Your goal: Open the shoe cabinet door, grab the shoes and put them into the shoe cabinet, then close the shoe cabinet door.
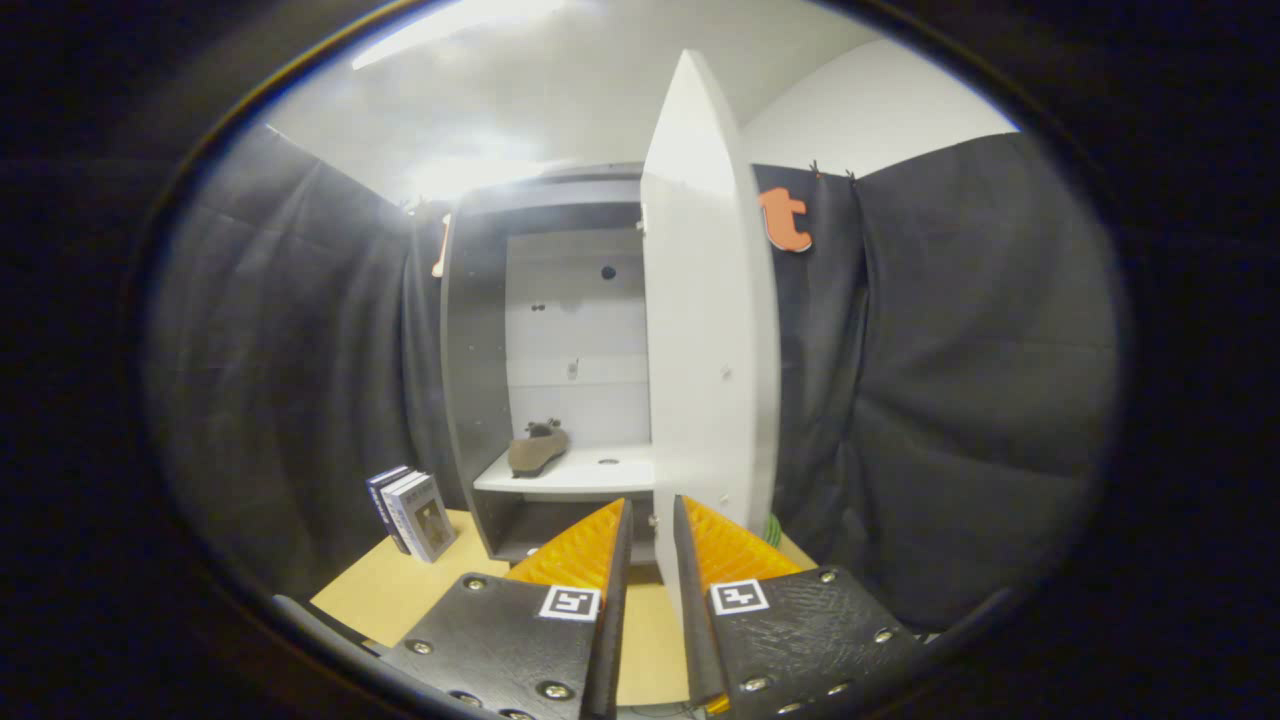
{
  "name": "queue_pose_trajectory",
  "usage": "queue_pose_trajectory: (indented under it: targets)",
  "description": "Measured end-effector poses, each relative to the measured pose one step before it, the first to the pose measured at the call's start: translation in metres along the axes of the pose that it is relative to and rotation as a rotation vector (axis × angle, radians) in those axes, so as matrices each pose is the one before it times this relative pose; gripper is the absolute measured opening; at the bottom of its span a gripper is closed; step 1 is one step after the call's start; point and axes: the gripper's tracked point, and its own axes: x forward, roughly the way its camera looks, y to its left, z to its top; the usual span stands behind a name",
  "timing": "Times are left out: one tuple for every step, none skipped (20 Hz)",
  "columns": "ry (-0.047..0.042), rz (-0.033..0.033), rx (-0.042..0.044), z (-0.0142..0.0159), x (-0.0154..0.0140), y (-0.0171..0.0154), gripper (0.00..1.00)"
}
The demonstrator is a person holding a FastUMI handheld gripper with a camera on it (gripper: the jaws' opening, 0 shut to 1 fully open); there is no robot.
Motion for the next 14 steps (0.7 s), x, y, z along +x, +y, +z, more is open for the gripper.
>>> queue_pose_trajectory:
  targets:
    - [0.00949,-0.00714,0.00717,-0.01002,0.00236,0.01727,0.26]
    - [0.00805,-0.00980,0.00539,-0.01152,0.00127,0.01554,0.26]
    - [0.00841,-0.00592,0.00753,-0.00943,0.00225,0.01373,0.26]
    - [0.00566,-0.00384,0.00719,-0.00837,0.00176,0.01069,0.26]
    - [0.00255,0.00031,0.00714,-0.00854,0.00283,0.01046,0.26]
    - [0.00877,-0.00112,0.00611,-0.01173,0.00342,0.00912,0.26]
    - [0.01180,-0.00447,0.00465,-0.01237,0.00430,0.00617,0.26]
    - [0.01848,-0.00272,0.00464,-0.01498,0.00616,0.00590,0.26]
    - [0.02540,-0.00031,-0.00214,-0.01760,0.00723,0.00425,0.26]
    - [0.02663,0.00069,-0.00517,-0.01724,0.00753,0.00266,0.26]
    - [0.02434,0.00620,-0.00418,-0.01707,0.00865,0.00242,0.26]
    - [0.02258,0.00224,-0.00458,-0.01577,0.00966,-0.00020,0.26]
    - [0.01949,-0.00025,-0.00350,-0.01578,0.00968,0.00033,0.26]
    - [0.01677,0.00111,-0.00415,-0.01556,0.01054,-0.00146,0.26]
